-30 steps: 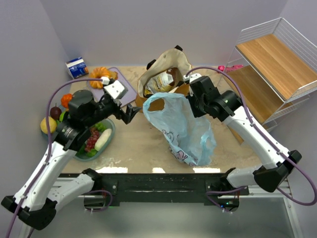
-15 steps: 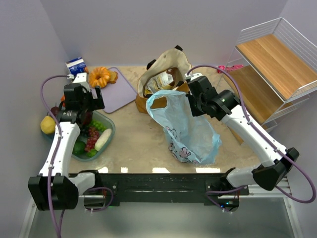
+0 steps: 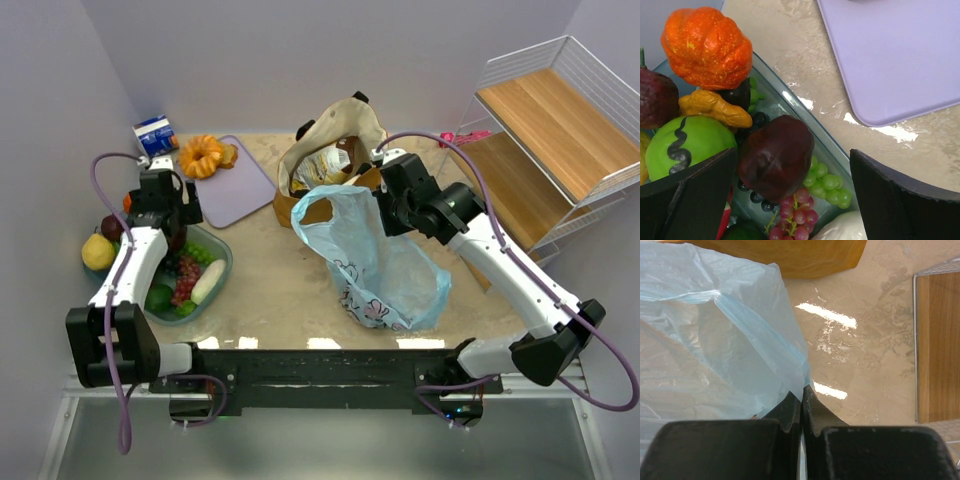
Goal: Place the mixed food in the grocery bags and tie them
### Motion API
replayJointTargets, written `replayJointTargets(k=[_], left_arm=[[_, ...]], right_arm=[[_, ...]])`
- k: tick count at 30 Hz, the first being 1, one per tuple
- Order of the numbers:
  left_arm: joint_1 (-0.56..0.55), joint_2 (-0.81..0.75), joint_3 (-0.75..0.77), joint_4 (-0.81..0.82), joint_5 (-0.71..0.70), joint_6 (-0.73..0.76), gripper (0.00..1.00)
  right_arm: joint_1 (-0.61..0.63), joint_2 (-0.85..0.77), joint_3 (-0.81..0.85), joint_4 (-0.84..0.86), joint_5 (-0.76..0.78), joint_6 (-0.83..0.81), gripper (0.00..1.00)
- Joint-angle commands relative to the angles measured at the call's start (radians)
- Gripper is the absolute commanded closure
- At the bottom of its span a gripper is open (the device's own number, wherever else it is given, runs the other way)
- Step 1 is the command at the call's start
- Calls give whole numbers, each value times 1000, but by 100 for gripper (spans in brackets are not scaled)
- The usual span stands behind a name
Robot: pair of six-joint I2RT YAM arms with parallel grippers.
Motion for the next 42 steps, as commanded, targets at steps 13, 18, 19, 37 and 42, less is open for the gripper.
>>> replayJointTargets(k=[13, 18, 19, 37, 42], left_arm=[[5, 139, 22, 55, -33, 83, 3], [2, 142, 3, 60, -39, 88, 10], [4, 147, 3, 58, -44, 89, 12], [-12, 110, -53, 7, -82, 49, 27], [-13, 78, -58, 6, -89, 48, 42]], right_arm=[[-2, -27, 34, 17, -17, 7, 100], [-3, -27, 34, 19, -20, 8, 100], [-3, -29, 35, 17, -21, 7, 100], [-3, -37, 24, 20, -21, 8, 100], [-2, -40, 24, 17, -18, 7, 100]])
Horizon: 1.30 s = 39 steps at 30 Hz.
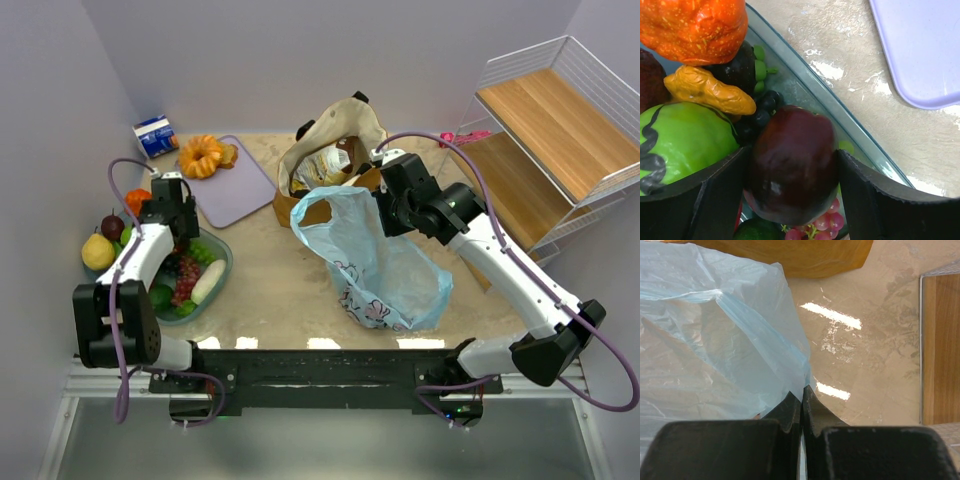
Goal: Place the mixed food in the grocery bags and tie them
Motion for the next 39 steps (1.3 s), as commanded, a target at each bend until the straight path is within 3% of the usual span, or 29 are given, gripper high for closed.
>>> replayJointTargets(k=[1, 4, 9, 13, 18, 21, 26, 29, 35, 38, 39], left_arm=[[-7, -62, -9, -6, 2, -18, 46], [-15, -119, 2, -18, 16, -15, 54], [-79, -251, 34, -14, 26, 10, 57], [-304, -378, 100, 25, 100, 5, 57], [-574, -481, 157, 152, 290, -126, 58], [-727, -506, 165, 259, 313, -191, 57], [-897, -486, 165, 448, 361, -252, 55], [-972, -414, 197, 465, 388, -262, 53], [-1059, -222, 258, 399, 410, -257, 44], [-1059, -181, 280, 368, 393, -249, 26], [-1059, -171, 295, 338, 396, -240, 10]], right_arm=[[-3, -37, 25, 15, 5, 7, 100], [-3, -39, 23, 15, 8, 7, 100], [-2, -39, 31, 11, 16, 7, 100], [-3, -22, 42, 3, 31, 5, 100], [-2, 4, 62, -20, 43, 8, 100], [-2, 10, 69, -25, 45, 15, 100], [-3, 21, 78, -32, 57, 16, 100], [-3, 28, 83, -37, 57, 18, 100], [-3, 27, 85, -45, 66, 21, 100], [-2, 25, 81, -49, 66, 21, 100], [-3, 25, 83, -51, 71, 21, 100]])
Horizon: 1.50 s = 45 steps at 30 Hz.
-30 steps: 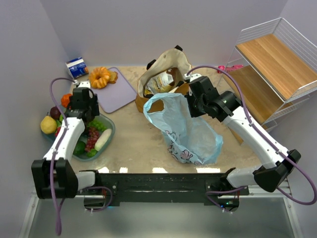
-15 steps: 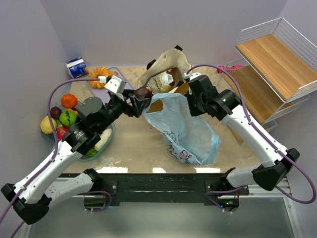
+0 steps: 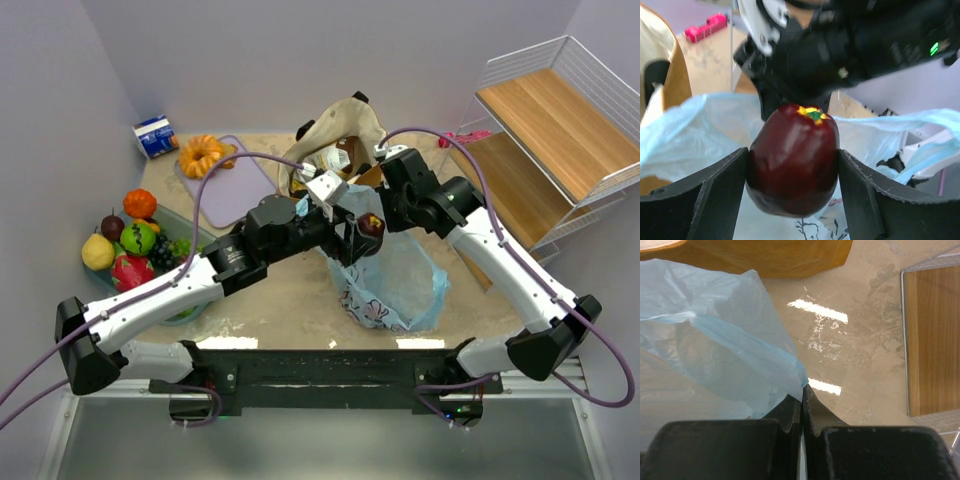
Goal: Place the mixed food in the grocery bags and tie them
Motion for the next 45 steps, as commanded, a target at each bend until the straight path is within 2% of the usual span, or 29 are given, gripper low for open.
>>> replayJointTargets(k=[1, 2, 7, 10, 13, 14, 15, 16, 17, 19, 20, 23, 26, 31, 37, 45], left_arm=[[0, 24, 81, -41, -9, 1, 2], [2, 29, 90, -66, -15, 5, 0], [39, 4, 124, -115, 2, 59, 0], [118, -31, 130, -164, 2, 94, 0], [284, -70, 136, -237, -33, 136, 0], [377, -79, 138, -292, -68, 151, 0], [432, -76, 148, -322, -168, 175, 0], [489, -73, 150, -349, -203, 188, 0], [617, -54, 150, -392, -243, 193, 0], [762, -22, 133, -415, -287, 203, 0], [898, 22, 124, -414, -294, 206, 0], [1081, 109, 116, -405, -368, 199, 0], [1149, 147, 90, -330, -396, 193, 0], [1171, 214, 96, -242, -420, 208, 0], [1224, 363, 181, -248, -458, 234, 0], [1292, 463, 227, -242, -333, 251, 0]], right_arm=[[2, -7, 40, -10, 17, 17, 100], [2, -9, 40, -10, 18, 17, 100], [2, -10, 39, -12, 24, 17, 100], [2, -9, 42, -12, 22, 17, 100], [3, -9, 49, -17, 22, 17, 100], [3, -10, 49, -17, 21, 17, 100], [2, -12, 51, -18, 16, 17, 100], [3, -10, 53, -17, 16, 17, 100], [3, -12, 53, -18, 14, 17, 100], [2, -10, 53, -13, 11, 17, 100], [3, -10, 53, -12, 7, 16, 100], [3, -6, 51, -10, 2, 14, 100], [3, -2, 49, -15, 8, 8, 100], [3, 24, 65, -41, 14, 7, 100], [3, 31, 73, -67, 16, 17, 100], [2, 36, 71, -92, 30, 26, 100]])
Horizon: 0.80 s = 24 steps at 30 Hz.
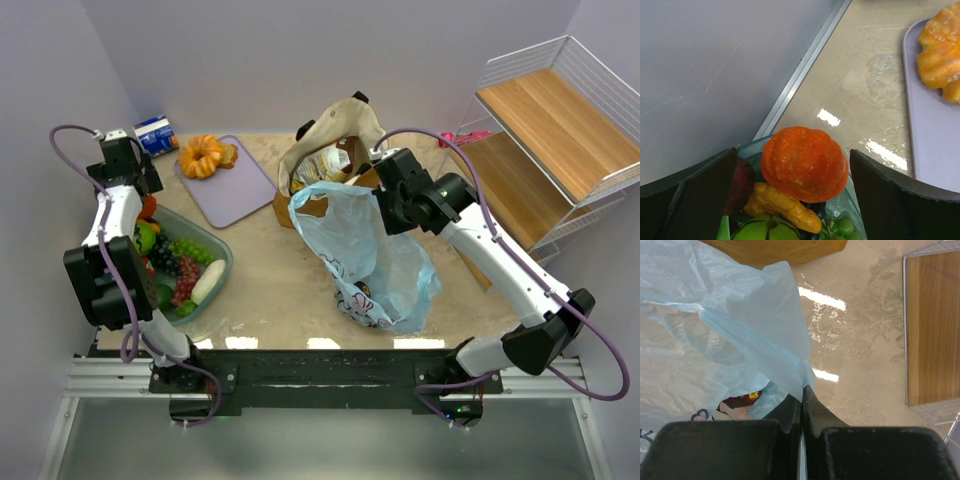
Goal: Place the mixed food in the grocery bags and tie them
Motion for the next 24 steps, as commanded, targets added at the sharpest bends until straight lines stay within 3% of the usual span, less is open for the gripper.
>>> replayJointTargets(k=[1, 10, 24], left_arm=[[18, 33, 60, 41, 65, 28, 0], [20, 76, 47, 29, 117, 26, 0], [20, 124, 20, -2, 90, 23, 2]], right_arm=[[2, -1, 46, -29, 26, 13, 100], [2, 8, 63, -28, 13, 12, 100], [4, -14, 43, -17, 9, 10, 100]])
